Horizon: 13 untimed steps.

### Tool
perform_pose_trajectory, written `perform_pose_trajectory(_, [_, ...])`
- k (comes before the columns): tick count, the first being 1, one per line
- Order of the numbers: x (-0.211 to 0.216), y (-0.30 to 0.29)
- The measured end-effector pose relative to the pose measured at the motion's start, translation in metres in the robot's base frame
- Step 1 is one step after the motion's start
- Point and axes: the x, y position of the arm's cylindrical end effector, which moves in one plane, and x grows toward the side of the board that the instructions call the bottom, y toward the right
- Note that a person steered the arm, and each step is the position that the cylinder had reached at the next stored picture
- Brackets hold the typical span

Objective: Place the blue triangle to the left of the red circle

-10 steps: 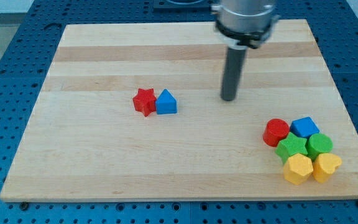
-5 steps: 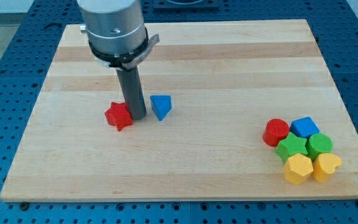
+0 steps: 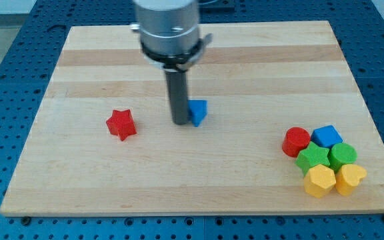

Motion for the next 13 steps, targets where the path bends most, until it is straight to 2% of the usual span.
perform_pose_trajectory(1, [-0.001, 0.007])
perform_pose_trajectory(3, [-0.030, -0.009])
perform_pose_trajectory(4, [-0.040, 0.010])
perform_pose_trajectory(5, [-0.027, 0.037])
perform_pose_trajectory(7, [0.042, 0.051])
perform_pose_trajectory(10, [0.048, 0.034])
perform_pose_trajectory(13, [0.065, 0.054])
